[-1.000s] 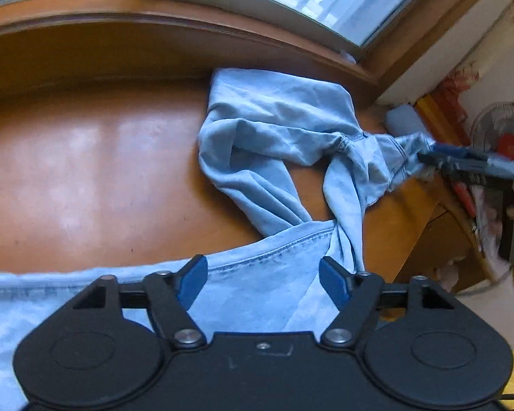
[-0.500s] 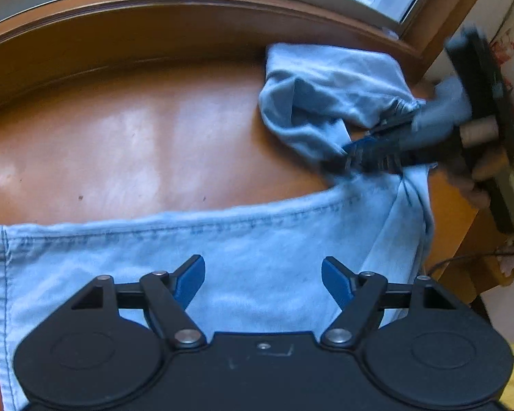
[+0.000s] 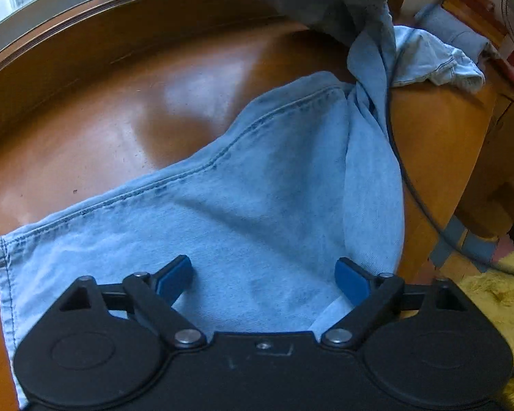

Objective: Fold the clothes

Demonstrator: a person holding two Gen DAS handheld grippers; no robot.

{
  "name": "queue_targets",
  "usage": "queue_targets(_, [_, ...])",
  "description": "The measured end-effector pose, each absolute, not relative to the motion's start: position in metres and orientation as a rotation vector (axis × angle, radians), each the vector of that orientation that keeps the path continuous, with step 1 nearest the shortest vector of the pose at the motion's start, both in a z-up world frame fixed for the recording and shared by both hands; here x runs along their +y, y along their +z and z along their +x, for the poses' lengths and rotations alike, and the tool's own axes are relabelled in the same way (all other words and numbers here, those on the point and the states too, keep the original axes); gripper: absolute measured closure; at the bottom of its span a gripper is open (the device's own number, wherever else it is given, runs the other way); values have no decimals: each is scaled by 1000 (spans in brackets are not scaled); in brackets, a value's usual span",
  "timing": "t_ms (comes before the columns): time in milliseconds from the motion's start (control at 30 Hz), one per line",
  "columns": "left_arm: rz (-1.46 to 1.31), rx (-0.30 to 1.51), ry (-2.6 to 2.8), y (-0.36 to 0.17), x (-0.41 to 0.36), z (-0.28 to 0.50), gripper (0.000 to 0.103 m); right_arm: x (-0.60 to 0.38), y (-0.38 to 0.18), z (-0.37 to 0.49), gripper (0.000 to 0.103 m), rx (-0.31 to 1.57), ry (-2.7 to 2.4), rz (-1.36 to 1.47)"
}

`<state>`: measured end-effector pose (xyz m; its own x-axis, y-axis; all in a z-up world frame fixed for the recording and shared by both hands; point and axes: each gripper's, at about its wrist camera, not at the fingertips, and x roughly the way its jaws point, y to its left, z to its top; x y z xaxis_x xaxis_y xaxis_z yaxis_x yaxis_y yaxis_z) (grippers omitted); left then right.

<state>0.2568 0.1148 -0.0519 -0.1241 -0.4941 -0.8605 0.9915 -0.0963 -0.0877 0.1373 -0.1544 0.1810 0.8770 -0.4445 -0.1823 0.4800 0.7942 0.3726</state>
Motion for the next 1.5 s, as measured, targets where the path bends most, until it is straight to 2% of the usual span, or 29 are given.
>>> queue_targets(67, [768, 877, -1544, -51, 116, 263, 13, -152, 165, 159, 87, 172, -444, 467])
queue_targets(133, [732, 901, -1537, -49, 118, 273, 13, -151, 132, 190, 65, 328, -381, 500])
queue_targets(167, [715, 905, -1524, -48, 120, 278, 13, -144, 113, 204, 47, 416, -406, 476])
queue_targets(233, [686, 886, -1488, -41, 127, 289, 13, -126, 80, 224, 46, 573, -502, 386])
queue_targets(333, [633, 849, -1395, -31, 146, 318, 13, -94, 59, 206, 43, 625, -570, 211])
queue_targets(467, [617, 841, -1231, -33, 166, 360, 13, -59, 39, 151, 26, 642, -641, 134])
queue_targets(567, [640, 847, -1145, -39, 171, 382, 13, -35, 19, 108, 26, 671, -733, 131])
queue_targets(700, [693, 857, -1133, -43, 168, 396, 13, -6, -13, 72, 26, 704, -920, 288])
queue_targets(800, [725, 862, -1122, -48, 160, 399, 6, 9, -30, 54, 26, 706, -991, 425])
queue_targets(900, [729, 853, -1110, -46, 155, 410, 7, 16, -35, 50, 26, 679, -976, 553])
queue_targets(1067, [739, 721, -1233, -27, 175, 408, 10, 28, -48, 72, 26, 602, -859, 732])
queue_targets(1133, [729, 695, -1348, -16, 187, 401, 10, 30, -54, 88, 26, 636, -852, 725])
queue_targets(1167, [738, 681, -1405, -12, 192, 396, 10, 31, -55, 95, 39, 642, -851, 708])
queue_targets(1200, [748, 669, -1452, -10, 197, 392, 10, 33, -57, 103, 68, 648, -850, 691])
queue_targets(1267, [760, 652, -1531, -12, 205, 380, 10, 35, -56, 114, 88, 644, -863, 655])
queue_targets(1300, [764, 645, -1567, -14, 208, 373, 10, 38, -53, 116, 93, 616, -872, 630])
queue_targets(1500, [808, 557, -1663, -36, 204, 343, 10, 33, -13, 122, 94, 402, -882, 588])
